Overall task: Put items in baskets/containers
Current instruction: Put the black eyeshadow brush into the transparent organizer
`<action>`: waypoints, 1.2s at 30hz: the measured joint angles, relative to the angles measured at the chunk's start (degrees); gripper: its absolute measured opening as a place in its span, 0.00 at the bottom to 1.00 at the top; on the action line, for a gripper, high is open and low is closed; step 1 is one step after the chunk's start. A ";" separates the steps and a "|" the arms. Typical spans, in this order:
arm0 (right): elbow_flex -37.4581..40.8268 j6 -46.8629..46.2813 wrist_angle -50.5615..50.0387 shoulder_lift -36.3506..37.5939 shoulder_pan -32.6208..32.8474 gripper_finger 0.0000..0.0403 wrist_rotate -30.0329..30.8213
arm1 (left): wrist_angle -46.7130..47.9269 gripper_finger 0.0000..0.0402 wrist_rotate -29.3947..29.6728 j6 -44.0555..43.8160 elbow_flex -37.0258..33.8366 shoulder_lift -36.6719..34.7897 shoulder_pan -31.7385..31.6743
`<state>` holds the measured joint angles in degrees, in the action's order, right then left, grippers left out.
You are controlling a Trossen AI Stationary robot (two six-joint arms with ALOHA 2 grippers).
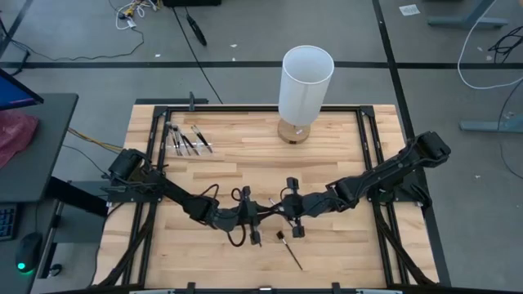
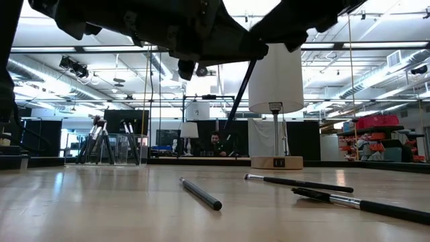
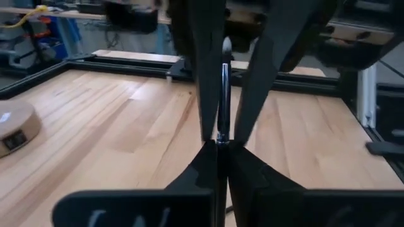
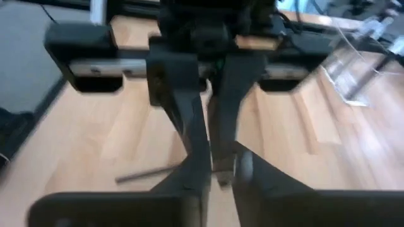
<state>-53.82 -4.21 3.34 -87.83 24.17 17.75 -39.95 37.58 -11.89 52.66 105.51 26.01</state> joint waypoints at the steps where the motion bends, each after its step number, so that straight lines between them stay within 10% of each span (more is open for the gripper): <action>1: 0.00 -0.26 -1.49 0.79 0.35 0.16 1.20 | 0.06 0.04 0.91 -1.10 -0.06 0.00 0.23; 11: 2.37 -5.50 -9.42 10.89 9.58 0.29 15.44 | -4.36 0.04 10.54 -8.65 -7.30 0.00 1.19; 19: 13.84 -9.13 3.59 12.40 14.16 0.29 18.78 | -34.70 0.04 13.52 -6.78 -21.76 0.00 0.40; 24: 22.86 -10.58 19.05 12.06 14.27 0.29 18.79 | -49.95 0.05 20.97 -0.36 -28.86 -0.99 1.30; 36: 31.12 -11.32 36.06 12.08 13.90 0.29 18.84 | -50.16 0.04 30.17 28.29 -30.43 -25.65 3.83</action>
<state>-22.70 -15.53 39.40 -75.75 38.07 36.59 -90.11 67.75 16.40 22.23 79.86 29.85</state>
